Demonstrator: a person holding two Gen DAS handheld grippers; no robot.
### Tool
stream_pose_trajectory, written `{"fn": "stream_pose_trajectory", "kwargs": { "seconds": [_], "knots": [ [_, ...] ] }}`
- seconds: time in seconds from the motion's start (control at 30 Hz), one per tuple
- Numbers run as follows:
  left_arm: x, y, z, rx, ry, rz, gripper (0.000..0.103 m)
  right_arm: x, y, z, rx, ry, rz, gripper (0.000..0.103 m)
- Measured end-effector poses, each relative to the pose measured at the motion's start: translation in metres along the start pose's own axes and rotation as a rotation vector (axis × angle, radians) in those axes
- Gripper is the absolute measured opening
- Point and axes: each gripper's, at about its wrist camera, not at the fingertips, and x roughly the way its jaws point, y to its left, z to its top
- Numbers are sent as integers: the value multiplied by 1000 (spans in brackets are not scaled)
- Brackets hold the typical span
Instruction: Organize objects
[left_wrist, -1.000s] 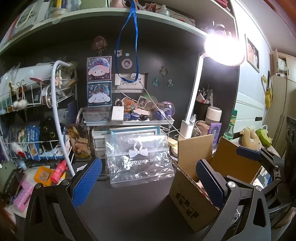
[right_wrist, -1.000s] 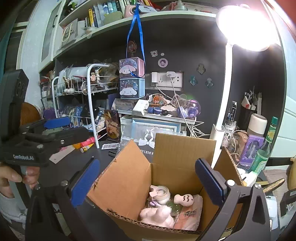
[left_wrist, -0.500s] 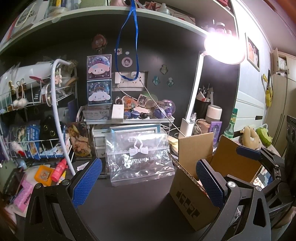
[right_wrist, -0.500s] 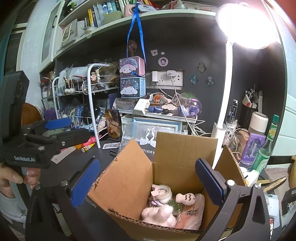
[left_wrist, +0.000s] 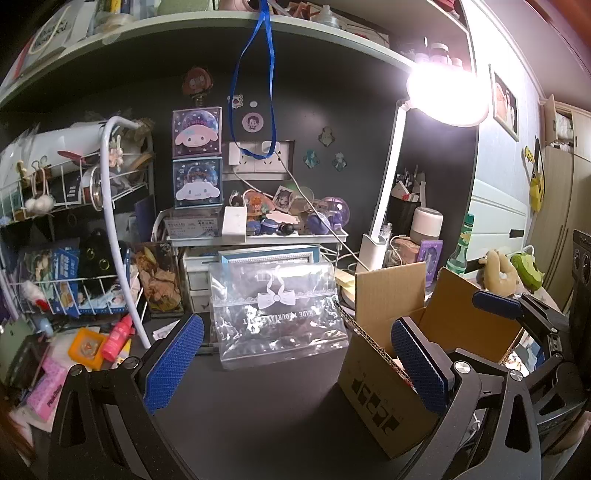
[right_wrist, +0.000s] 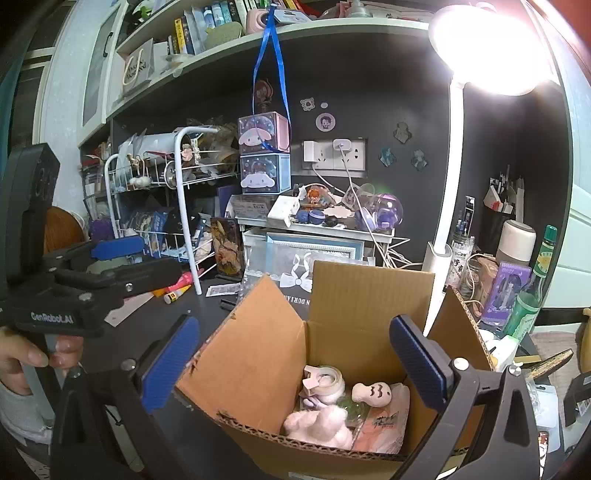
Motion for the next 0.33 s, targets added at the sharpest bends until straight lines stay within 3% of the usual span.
{"fn": "stream_pose_trajectory", "kwargs": {
  "seconds": [0.33],
  "knots": [
    [0,-2,-5,7,4,-8,102,-2,2,-2,5,4,-6,103]
  ]
}}
